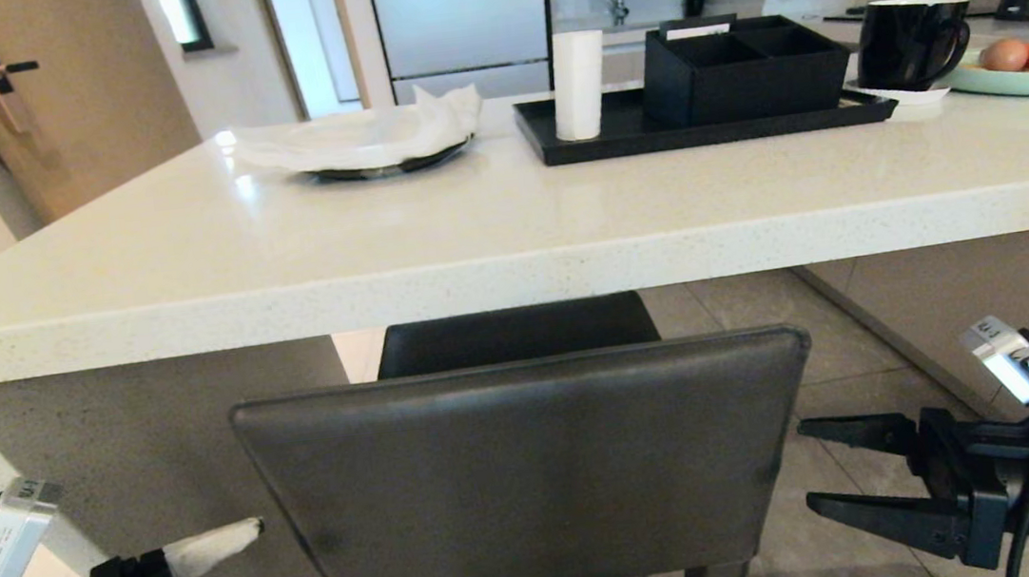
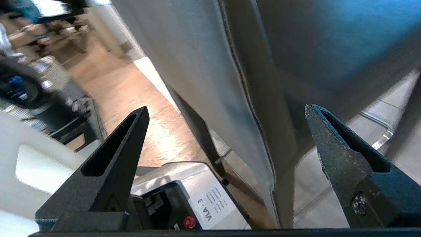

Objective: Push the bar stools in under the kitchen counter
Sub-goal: Pull the gray chair out from under the dining table

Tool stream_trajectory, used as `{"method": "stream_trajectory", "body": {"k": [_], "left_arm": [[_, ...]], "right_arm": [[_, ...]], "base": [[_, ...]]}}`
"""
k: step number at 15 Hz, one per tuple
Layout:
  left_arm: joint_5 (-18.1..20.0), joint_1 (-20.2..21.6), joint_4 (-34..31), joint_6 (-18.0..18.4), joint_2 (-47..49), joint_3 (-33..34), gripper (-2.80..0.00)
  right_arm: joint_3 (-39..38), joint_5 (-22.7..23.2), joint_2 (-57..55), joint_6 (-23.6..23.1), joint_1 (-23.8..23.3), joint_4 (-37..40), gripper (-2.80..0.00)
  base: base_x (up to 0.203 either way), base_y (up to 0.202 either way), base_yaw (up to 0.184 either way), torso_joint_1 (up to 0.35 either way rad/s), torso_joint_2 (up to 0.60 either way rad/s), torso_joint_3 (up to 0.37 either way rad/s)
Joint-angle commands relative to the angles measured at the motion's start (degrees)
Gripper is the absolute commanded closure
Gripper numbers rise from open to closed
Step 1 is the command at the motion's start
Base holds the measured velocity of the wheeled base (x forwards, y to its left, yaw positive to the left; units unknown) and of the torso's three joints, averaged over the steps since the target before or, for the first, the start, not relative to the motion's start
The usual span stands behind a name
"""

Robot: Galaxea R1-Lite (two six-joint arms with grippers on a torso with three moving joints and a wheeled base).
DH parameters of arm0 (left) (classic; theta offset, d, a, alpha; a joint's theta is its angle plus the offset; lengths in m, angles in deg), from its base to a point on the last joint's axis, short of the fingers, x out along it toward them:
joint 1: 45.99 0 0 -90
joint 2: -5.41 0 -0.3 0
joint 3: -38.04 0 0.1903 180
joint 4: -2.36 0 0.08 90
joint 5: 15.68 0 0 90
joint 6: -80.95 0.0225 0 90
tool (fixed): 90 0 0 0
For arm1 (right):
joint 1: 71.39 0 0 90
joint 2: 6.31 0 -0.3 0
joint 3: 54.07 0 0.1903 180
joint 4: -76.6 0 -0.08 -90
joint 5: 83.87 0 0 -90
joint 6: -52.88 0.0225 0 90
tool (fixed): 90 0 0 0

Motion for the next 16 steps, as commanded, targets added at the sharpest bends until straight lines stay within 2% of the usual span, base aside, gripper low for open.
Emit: {"method": "stream_trajectory", "body": {"k": [1,5,8,10,12,16], "left_arm": [[1.07,-0.08,0.41,-0.2,2.81,-2.57,-2.8],[4.33,0.25,2.5,-0.09,9.25,-6.68,-2.8],[5.2,0.36,14.18,-0.17,18.6,-6.62,-2.8],[7.42,0.51,20.72,-0.24,25.97,-5.87,-2.8],[10.08,0.35,23.11,-0.09,30.74,-6.03,-2.8],[10.55,-2.68,23.47,-0.32,29.57,-8.06,-2.8]], "right_arm": [[0.29,0.91,-5.14,0.01,0.26,-3.38,-2.8],[2.27,1.9,-10.46,0.03,0.62,-9.1,-2.8],[3.2,2.59,-11.63,0.12,1.84,-9.34,-2.8],[4.15,2.67,-11.98,0.2,2.34,-9.35,-2.8],[6.17,2.65,-12.61,0.35,2.9,-9.35,-2.8],[7.43,2.3,-12.8,2.31,7.72,-9.35,-2.8]], "base": [[0.0,0.0,0.0,0.0,0.0,0.0],[0.0,0.0,0.0,0.0,0.0,0.0],[0.0,0.0,0.0,0.0,0.0,0.0],[0.0,0.0,0.0,0.0,0.0,0.0],[0.0,0.0,0.0,0.0,0.0,0.0],[0.0,0.0,0.0,0.0,0.0,0.0]]}}
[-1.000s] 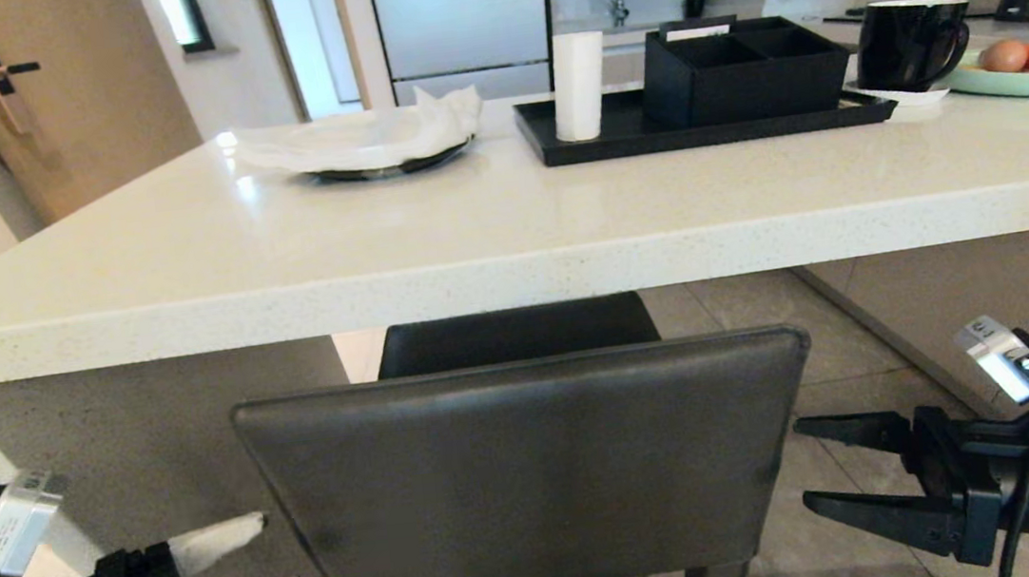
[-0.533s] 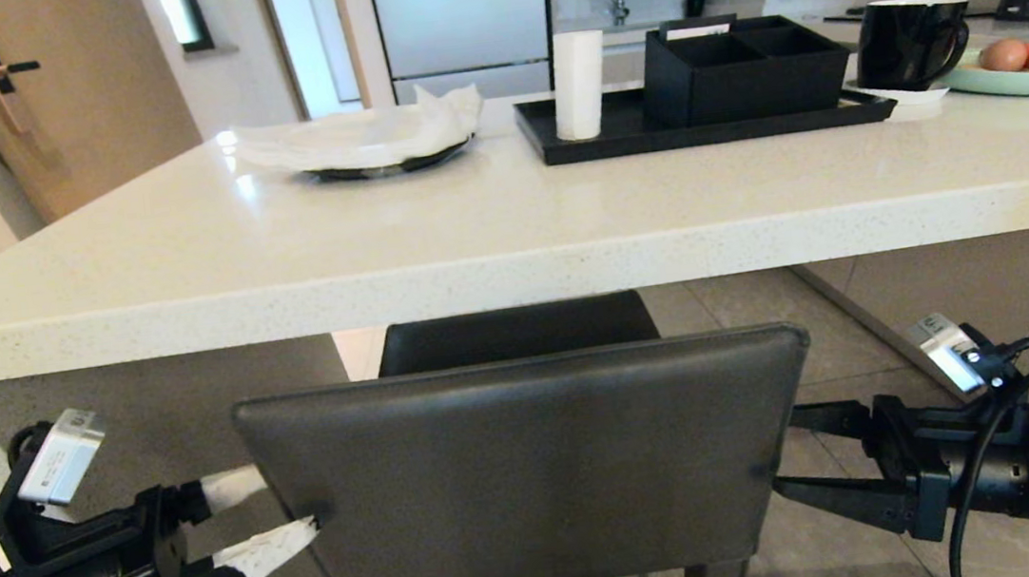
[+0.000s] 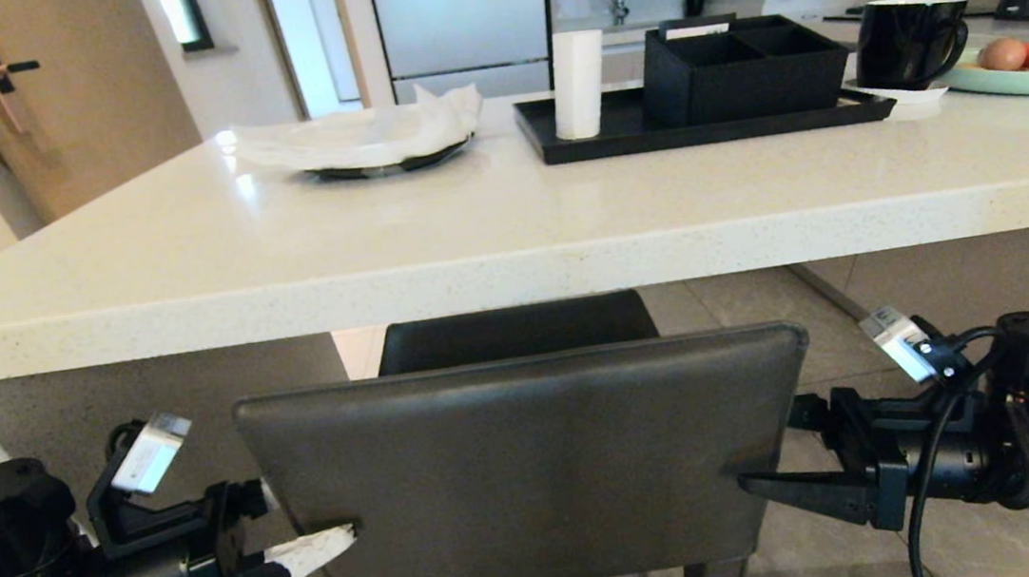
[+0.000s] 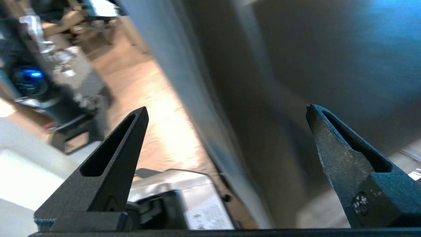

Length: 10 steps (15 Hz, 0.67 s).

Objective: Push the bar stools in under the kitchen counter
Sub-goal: Pull the gray chair out from under the dining table

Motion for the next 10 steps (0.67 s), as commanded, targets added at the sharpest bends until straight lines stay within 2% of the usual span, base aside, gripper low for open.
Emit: {"method": "stream_trajectory", "body": {"k": [1,6,10], "left_arm": [[0.34,-1.14,0.51,-0.11,0.4,-0.65,-2.8],[0.0,-4.69,0.51,-0.06,-0.69,-1.12,-2.8],[-0.06,-4.93,0.51,-0.02,-1.61,-0.09,-2.8]], "right_arm": [[0.26,0.2,-0.04,0.33,2.08,-0.41,-2.8],[0.59,-1.11,-0.22,1.74,4.44,-0.47,-2.8],[0.16,-2.03,0.04,2.27,5.53,-0.59,-2.8]], "base": [[0.0,0.0,0.0,0.0,0.0,0.0],[0.0,0.0,0.0,0.0,0.0,0.0],[0.0,0.0,0.0,0.0,0.0,0.0]]}}
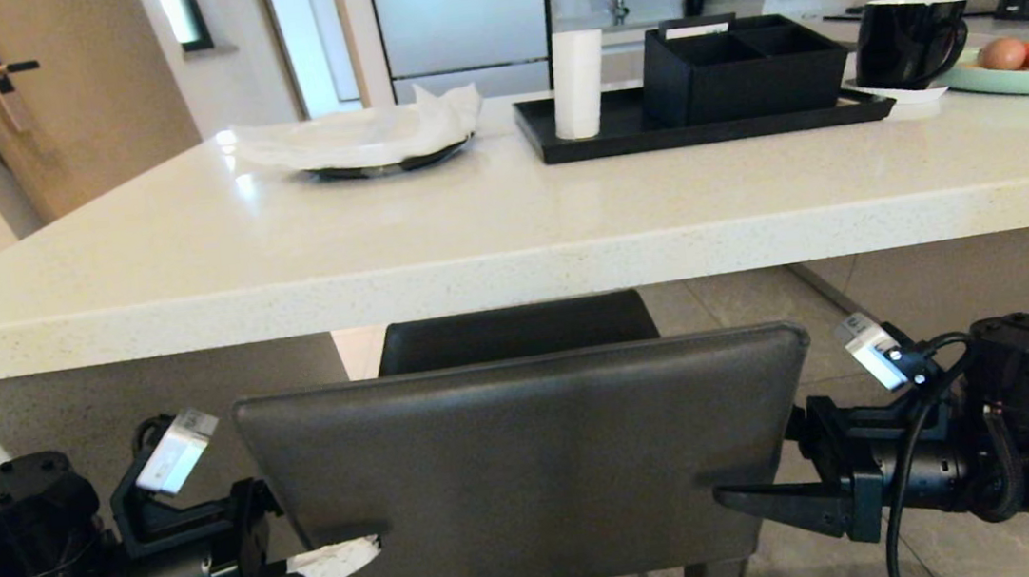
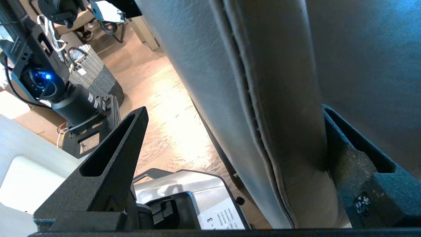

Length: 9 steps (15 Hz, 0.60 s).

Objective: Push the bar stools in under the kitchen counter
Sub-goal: Pull the gray chair out from under the dining table

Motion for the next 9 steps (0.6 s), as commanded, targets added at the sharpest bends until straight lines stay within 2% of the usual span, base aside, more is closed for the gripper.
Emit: {"method": "stream_trajectory", "body": {"k": [1,5,9], "left_arm": [[0.46,-0.06,0.49,-0.09,-0.8,0.04,-2.8],[0.46,-0.41,0.49,0.0,-0.89,0.15,-2.8],[0.37,-0.41,0.49,0.0,-1.68,1.21,-2.8]], "right_arm": [[-0.29,0.12,0.51,0.03,0.32,-0.38,-2.8],[-0.29,-0.43,0.51,0.07,0.24,-0.38,-2.8],[0.74,-1.79,-1.07,0.16,0.06,-0.38,-2.8]], "base": [[0.0,0.0,0.0,0.0,0.0,0.0],[0.0,0.0,0.0,0.0,0.0,0.0],[-0.162,0.0,0.0,0.0,0.0,0.004]]}}
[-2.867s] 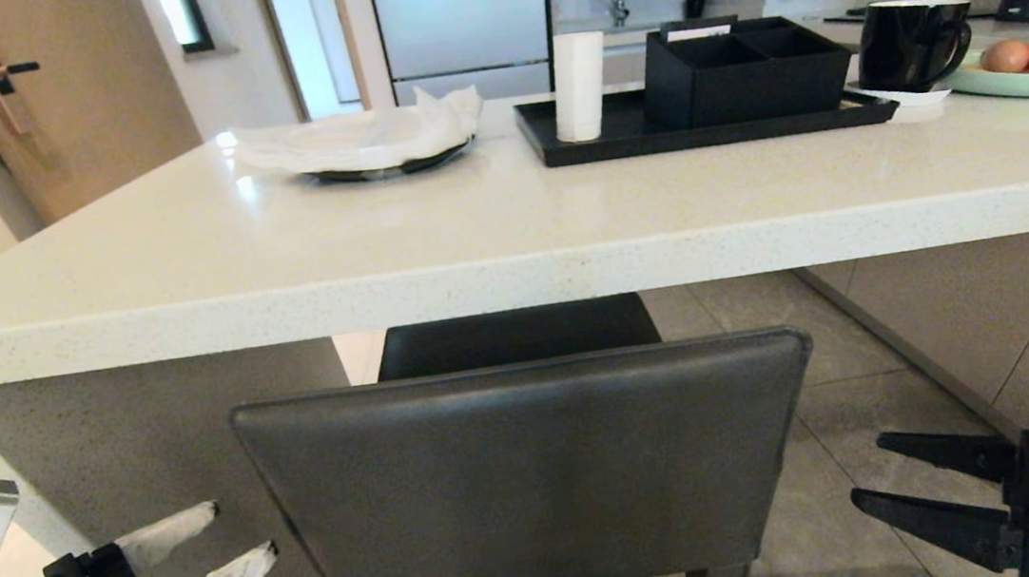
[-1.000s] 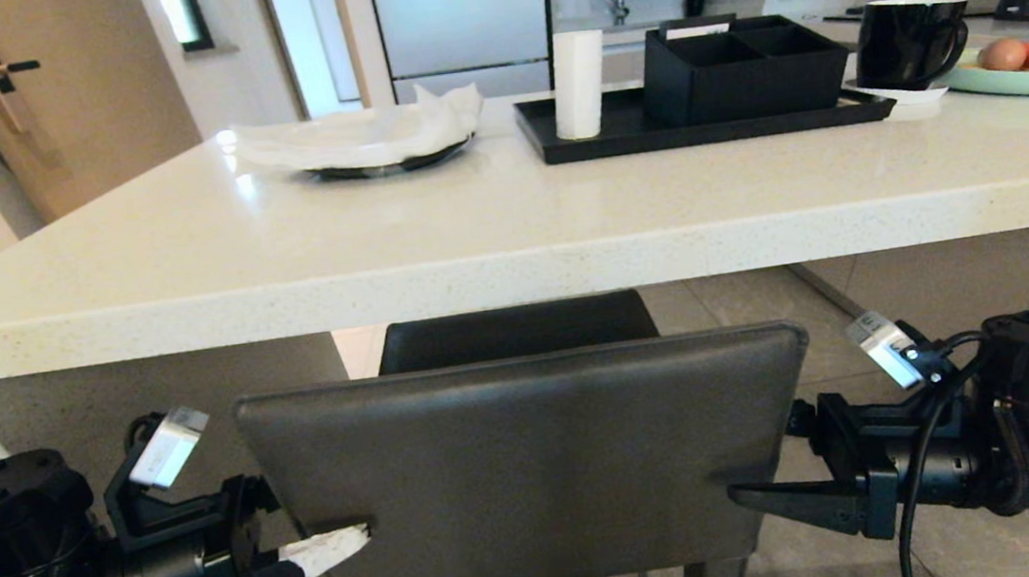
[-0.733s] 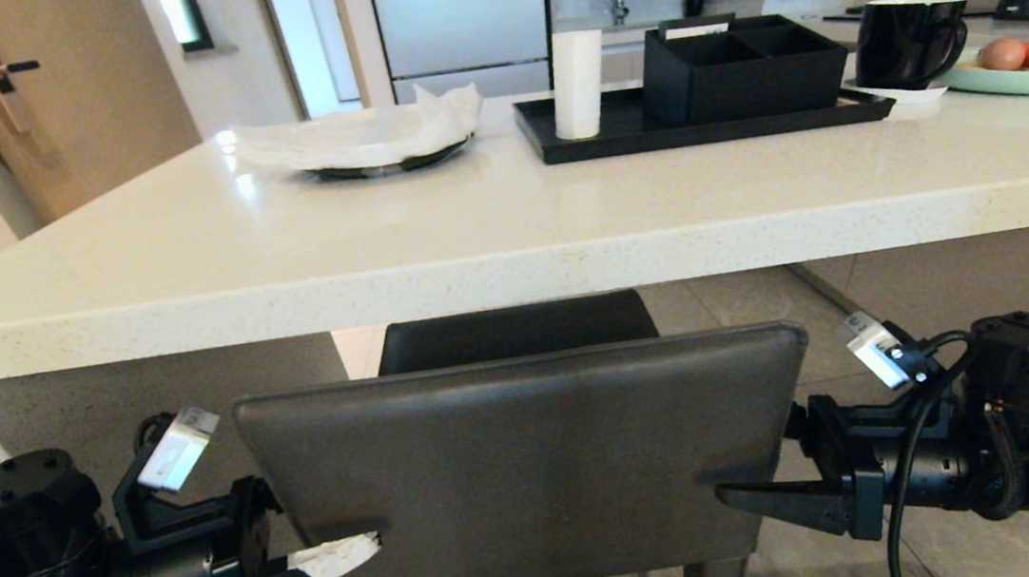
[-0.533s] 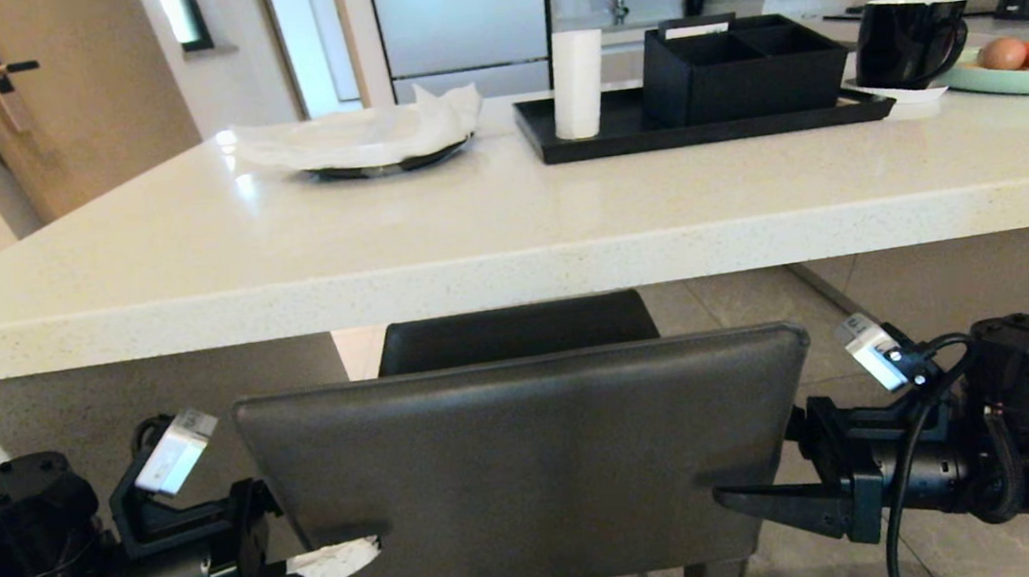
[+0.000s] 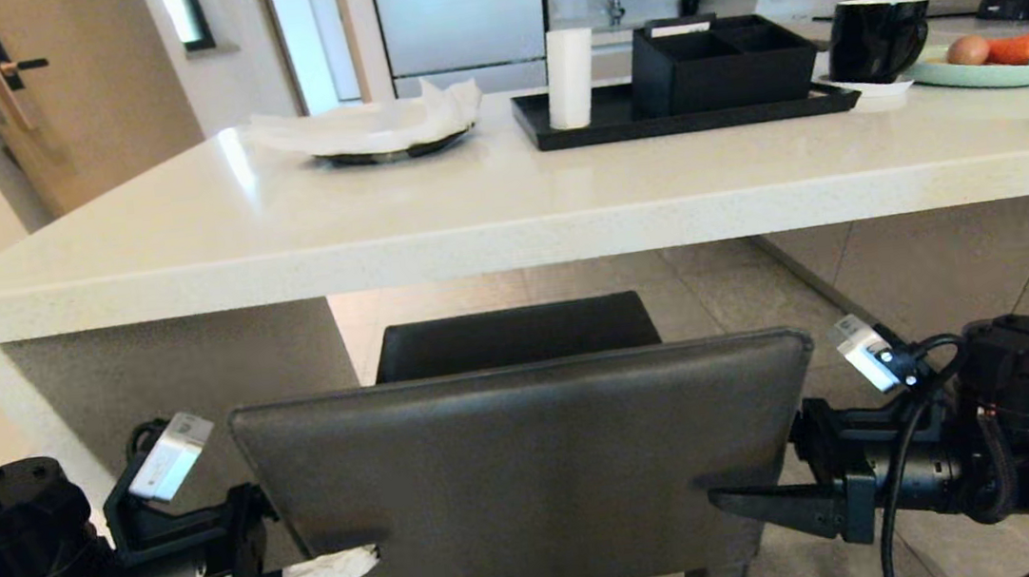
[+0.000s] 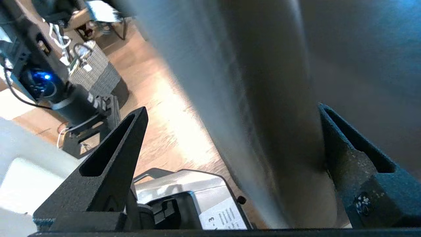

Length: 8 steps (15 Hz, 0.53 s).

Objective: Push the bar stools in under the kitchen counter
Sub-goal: Pull the gray chair out from under the dining table

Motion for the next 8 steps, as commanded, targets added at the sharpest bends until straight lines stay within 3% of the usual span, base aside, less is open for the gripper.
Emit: {"method": "stream_trajectory", "body": {"k": [1,8], "left_arm": [[0.11,0.1,0.49,-0.07,-0.61,0.08,-2.8],[-0.08,-0.52,0.49,-0.24,-1.41,-0.02,-2.8]], "right_arm": [[0.38,-0.44,-0.65,0.07,0.01,-0.57,-2.8],[0.02,-0.53,0.67,0.07,0.19,-0.57,-2.8]], "base": [[-0.204,0.0,-0.002,-0.001,0.0,0.007],[-0.196,0.0,-0.002,0.003,0.0,0.002]]}}
